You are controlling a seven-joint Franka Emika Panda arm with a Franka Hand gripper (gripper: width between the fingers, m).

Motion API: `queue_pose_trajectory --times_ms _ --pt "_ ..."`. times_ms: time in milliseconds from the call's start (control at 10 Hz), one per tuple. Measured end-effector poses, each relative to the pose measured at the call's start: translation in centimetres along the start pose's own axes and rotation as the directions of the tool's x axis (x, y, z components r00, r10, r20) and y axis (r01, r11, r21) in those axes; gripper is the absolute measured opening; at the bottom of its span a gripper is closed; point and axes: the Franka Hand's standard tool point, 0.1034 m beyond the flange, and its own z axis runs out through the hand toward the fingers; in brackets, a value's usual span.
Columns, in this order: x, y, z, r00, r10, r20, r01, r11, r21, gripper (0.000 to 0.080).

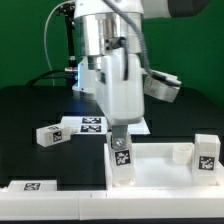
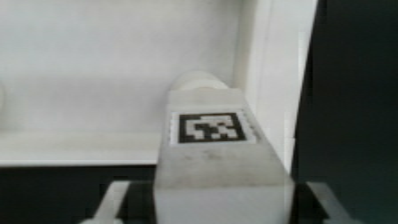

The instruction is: Assemble square table

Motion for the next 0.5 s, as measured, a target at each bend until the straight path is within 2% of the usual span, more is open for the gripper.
queue_pose_trajectory --times_ms 100,300,400,500 --pt "-0.18 0.07 0.06 0.983 0.181 0.035 -0.181 0.984 0.002 0.0285" --pt "-0.33 0.12 0.12 0.978 0.202 0.042 -0.202 0.979 0.002 0.0285" --pt "-0.33 0.15 0.18 0.982 0.186 0.042 -0.186 0.983 0.002 0.0384" --pt "-0.35 0.18 0.23 0.983 0.18 0.042 -0.18 0.984 0.001 0.0554"
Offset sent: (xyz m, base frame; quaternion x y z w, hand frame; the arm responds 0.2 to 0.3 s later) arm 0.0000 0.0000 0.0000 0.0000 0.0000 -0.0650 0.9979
